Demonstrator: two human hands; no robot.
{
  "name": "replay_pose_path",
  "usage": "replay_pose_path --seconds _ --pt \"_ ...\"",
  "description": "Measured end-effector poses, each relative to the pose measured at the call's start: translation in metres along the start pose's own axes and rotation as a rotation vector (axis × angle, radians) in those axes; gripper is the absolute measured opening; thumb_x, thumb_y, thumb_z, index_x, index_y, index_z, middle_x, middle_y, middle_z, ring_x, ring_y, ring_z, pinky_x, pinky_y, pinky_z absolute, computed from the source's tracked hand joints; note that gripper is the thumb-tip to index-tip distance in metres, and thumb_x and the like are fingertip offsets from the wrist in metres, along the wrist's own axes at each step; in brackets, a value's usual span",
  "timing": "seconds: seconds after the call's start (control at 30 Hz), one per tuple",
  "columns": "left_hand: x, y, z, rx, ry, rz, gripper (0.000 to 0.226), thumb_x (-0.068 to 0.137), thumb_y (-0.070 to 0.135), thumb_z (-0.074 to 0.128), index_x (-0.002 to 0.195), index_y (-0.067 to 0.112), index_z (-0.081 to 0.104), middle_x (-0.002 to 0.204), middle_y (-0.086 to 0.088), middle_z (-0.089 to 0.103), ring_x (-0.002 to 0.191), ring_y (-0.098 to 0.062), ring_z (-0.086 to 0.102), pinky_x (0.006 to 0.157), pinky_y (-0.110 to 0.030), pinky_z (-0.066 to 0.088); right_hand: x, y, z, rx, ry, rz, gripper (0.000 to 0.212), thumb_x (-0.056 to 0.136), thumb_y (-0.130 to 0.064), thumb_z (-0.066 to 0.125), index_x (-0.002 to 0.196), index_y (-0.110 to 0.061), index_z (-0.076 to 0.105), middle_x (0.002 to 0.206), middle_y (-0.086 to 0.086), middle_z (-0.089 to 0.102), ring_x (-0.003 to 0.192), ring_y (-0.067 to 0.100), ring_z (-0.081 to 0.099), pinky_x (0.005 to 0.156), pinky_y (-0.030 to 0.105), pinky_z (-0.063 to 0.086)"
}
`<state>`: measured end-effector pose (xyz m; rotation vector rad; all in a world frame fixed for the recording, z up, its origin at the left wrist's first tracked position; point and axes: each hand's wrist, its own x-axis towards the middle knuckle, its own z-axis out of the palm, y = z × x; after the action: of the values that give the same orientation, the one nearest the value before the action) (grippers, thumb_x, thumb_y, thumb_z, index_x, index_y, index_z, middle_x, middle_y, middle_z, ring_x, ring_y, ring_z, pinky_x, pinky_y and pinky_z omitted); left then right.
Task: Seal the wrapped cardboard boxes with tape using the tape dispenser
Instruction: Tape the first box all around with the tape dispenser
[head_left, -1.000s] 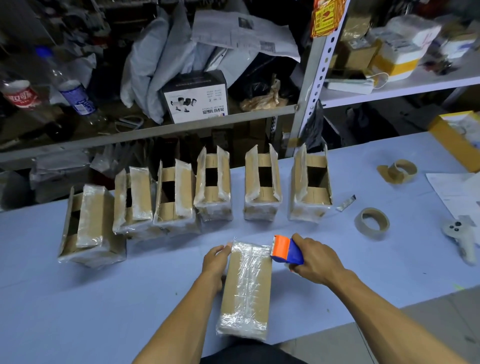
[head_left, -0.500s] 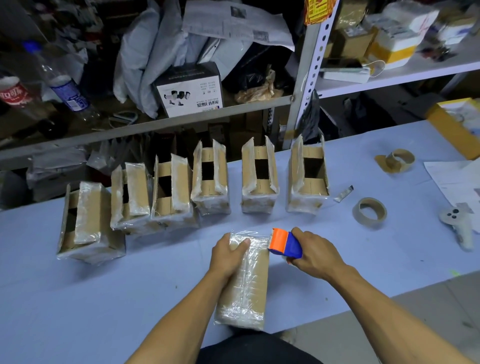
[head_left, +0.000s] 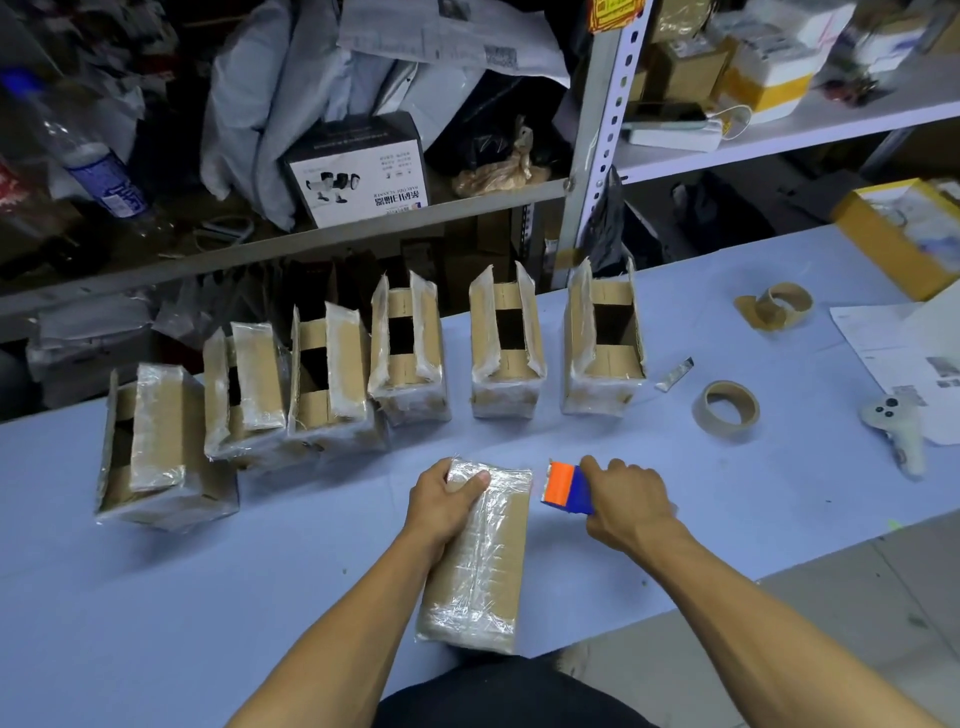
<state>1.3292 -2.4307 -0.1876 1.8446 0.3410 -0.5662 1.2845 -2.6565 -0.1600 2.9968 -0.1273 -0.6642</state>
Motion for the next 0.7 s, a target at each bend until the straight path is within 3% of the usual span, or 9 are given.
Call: replay_pose_path --seconds 0.17,0.27,0.33,0.43,0.53,0.6,0.7 --pt "-0.001 -0.002 -0.001 0.047 0.021 0.018 0.040 0.086 0.042 0.075 0.118 0.021 0.066 0.109 0.001 0.073 0.099 -0.020 0.069 0.094 -0.040 0.056 0.018 -0.045 -0.024 -0.163 -0.020 0.067 0.038 0.078 -0.020 0.070 0.112 -0.020 0.052 0.106 0.001 0.063 0.095 0.022 0.064 0.070 0.029 0.037" --pt "-0.002 -0.003 -0.001 0.040 0.034 0.045 0.020 0.086 0.040 0.076 0.096 0.025 0.068 0.092 0.005 0.075 0.089 -0.019 0.072 0.084 -0.037 0.059 0.022 -0.064 -0.027 -0.229 -0.056 0.070 0.029 0.081 -0.015 0.067 0.107 -0.022 0.060 0.104 -0.004 0.064 0.098 0.020 0.063 0.067 0.029 0.040" --pt "-0.005 -0.006 -0.003 0.006 0.036 0.033 0.018 0.085 0.039 0.077 0.093 0.024 0.069 0.088 0.004 0.076 0.086 -0.019 0.073 0.084 -0.042 0.060 0.021 -0.069 -0.018 -0.197 -0.091 0.076 0.033 0.080 -0.014 0.069 0.111 -0.020 0.059 0.107 -0.003 0.064 0.100 0.022 0.063 0.065 0.030 0.041" --pt "-0.003 -0.008 -0.009 -0.036 0.038 -0.005 0.018 0.084 0.039 0.078 0.094 0.027 0.070 0.088 0.006 0.077 0.086 -0.018 0.074 0.087 -0.044 0.060 0.013 -0.049 0.004 -0.037 -0.061 0.185 0.054 0.081 -0.023 0.069 0.129 -0.014 0.045 0.116 0.005 0.059 0.104 0.025 0.061 0.076 0.033 0.043" --pt "-0.004 -0.011 -0.007 -0.076 -0.014 -0.050 0.026 0.091 0.040 0.069 0.109 0.021 0.069 0.104 -0.001 0.076 0.096 -0.022 0.072 0.094 -0.044 0.057 0.009 -0.027 0.026 -0.025 -0.003 0.250 0.075 0.089 -0.033 0.057 0.150 -0.009 0.020 0.129 0.012 0.049 0.113 0.029 0.053 0.088 0.038 0.042" --pt "-0.008 -0.016 -0.005 -0.109 -0.013 -0.085 0.031 0.100 0.038 0.057 0.121 0.016 0.066 0.117 -0.005 0.072 0.104 -0.022 0.069 0.099 -0.042 0.054 0.008 -0.026 0.040 0.009 -0.028 0.205 0.077 0.093 -0.027 0.050 0.154 -0.006 0.008 0.135 0.016 0.043 0.118 0.031 0.048 0.091 0.037 0.041" --pt "-0.013 -0.025 -0.003 -0.125 0.039 -0.069 0.046 0.102 0.035 0.054 0.146 0.021 0.049 0.140 0.008 0.052 0.128 -0.017 0.054 0.114 -0.042 0.041 0.008 -0.035 0.051 0.165 -0.113 0.128 0.078 0.094 -0.014 0.050 0.154 -0.002 0.002 0.136 0.018 0.042 0.119 0.032 0.048 0.092 0.036 0.040"
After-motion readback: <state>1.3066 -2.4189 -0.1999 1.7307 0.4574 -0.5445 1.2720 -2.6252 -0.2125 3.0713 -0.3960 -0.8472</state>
